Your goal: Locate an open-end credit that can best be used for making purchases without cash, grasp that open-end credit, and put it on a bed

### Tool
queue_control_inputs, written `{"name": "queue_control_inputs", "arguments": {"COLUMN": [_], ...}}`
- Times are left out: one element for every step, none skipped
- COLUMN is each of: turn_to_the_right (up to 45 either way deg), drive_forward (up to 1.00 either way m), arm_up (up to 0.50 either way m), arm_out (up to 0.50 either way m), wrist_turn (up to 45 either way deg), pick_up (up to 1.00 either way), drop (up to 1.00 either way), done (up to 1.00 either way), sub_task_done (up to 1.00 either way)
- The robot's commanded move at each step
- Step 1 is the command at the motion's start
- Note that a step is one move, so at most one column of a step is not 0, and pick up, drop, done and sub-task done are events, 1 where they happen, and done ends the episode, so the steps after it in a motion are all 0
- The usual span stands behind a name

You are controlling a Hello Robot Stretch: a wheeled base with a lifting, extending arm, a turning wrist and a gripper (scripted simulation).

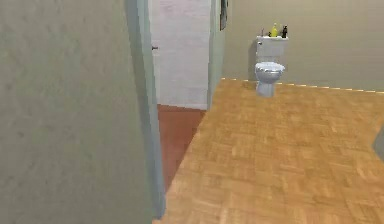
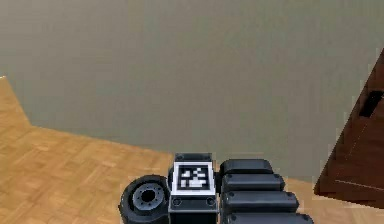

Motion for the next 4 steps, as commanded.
{"name": "queue_control_inputs", "arguments": {"turn_to_the_right": [0.0,15.0,0.0,-39.0], "drive_forward": [1.00,0.00,0.15,0.00], "arm_up": [0.00,0.00,0.00,0.00], "arm_out": [0.00,0.00,0.00,0.00], "wrist_turn": [0.0,0.0,0.0,0.0], "pick_up": [0.00,0.00,0.00,0.00], "drop": [0.00,0.00,0.00,0.00], "done": [0.00,0.00,0.00,0.00], "sub_task_done": [0.00,0.00,0.00,0.00]}}
